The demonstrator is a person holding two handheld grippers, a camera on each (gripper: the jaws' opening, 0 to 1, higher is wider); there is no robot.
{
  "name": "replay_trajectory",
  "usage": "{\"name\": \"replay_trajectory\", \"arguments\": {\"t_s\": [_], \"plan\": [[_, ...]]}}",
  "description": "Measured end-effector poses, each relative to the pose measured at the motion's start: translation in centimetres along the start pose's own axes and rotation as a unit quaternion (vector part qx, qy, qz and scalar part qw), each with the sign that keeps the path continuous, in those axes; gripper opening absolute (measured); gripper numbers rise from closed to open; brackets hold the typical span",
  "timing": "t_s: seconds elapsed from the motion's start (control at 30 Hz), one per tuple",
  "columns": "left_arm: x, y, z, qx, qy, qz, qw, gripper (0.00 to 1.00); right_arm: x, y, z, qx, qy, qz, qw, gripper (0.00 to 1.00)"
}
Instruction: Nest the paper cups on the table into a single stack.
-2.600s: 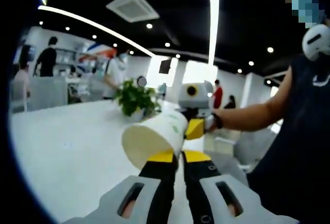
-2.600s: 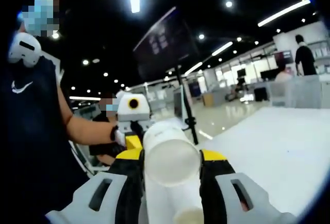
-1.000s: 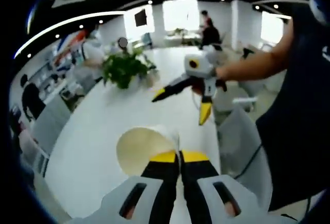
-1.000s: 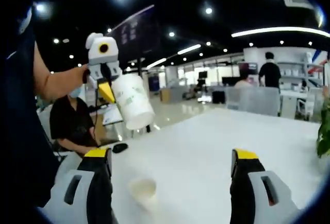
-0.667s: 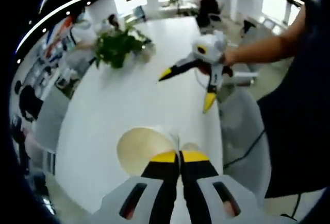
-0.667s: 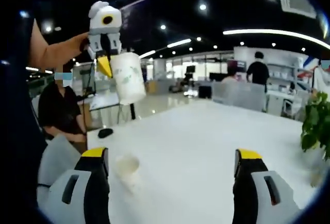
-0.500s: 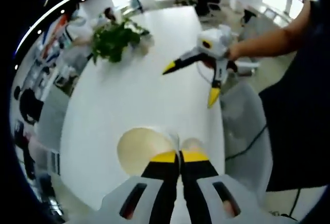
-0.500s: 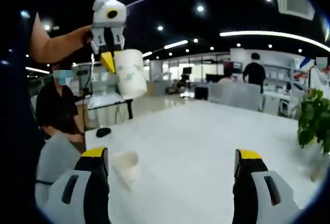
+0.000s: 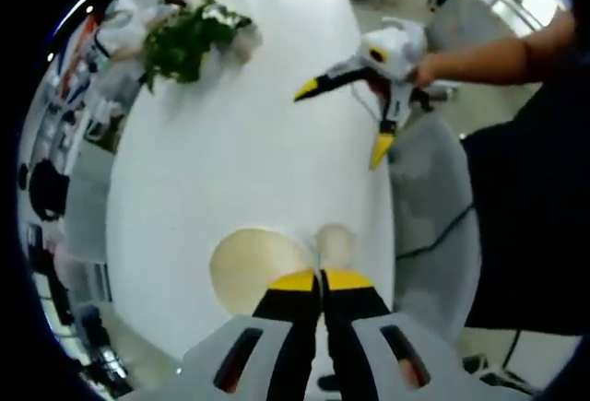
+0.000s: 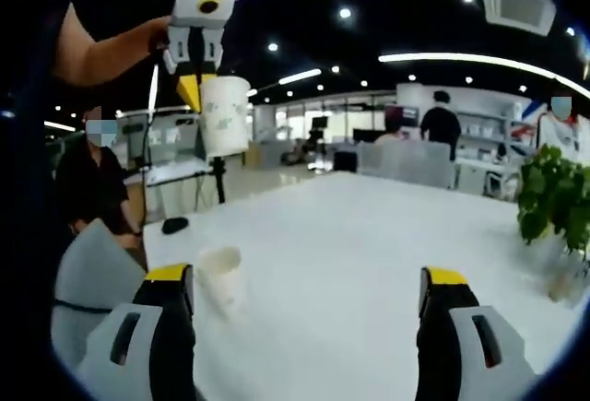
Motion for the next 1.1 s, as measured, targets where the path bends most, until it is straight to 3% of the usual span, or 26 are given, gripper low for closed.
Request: {"name": "replay_trajectory", "arguments": {"t_s": [0.23, 0.4, 1.1], "plan": [[-0.7, -0.4, 0.5, -0.006, 0.009, -0.001, 0.9999, 0.00, 0.0, 0.2, -0.3, 0.021, -0.017, -0.017, 0.9995, 1.00], [-1.1, -0.4, 0.5, -0.003, 0.014, -0.002, 0.9999, 0.00, 0.0, -0.1, -0.5, 0.020, -0.021, 0.000, 0.9996, 1.00], [-4.1, 0.2, 1.9, 0.003, 0.030, -0.014, 0.9994, 0.00, -0.1, 0.2, -1.2, 0.017, -0.022, -0.013, 0.9995, 1.00]]}}
Point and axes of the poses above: the point that each gripper's makers call its tool centre point, and the gripper's own axes: x roughly backward along the fingers, z roughly to its right, y roughly out of its underside, the point moved 10 cm from there along x, roughly backward along the fingers, and after that the axes turned 2 degrees about -x, right-handed, at the moved point
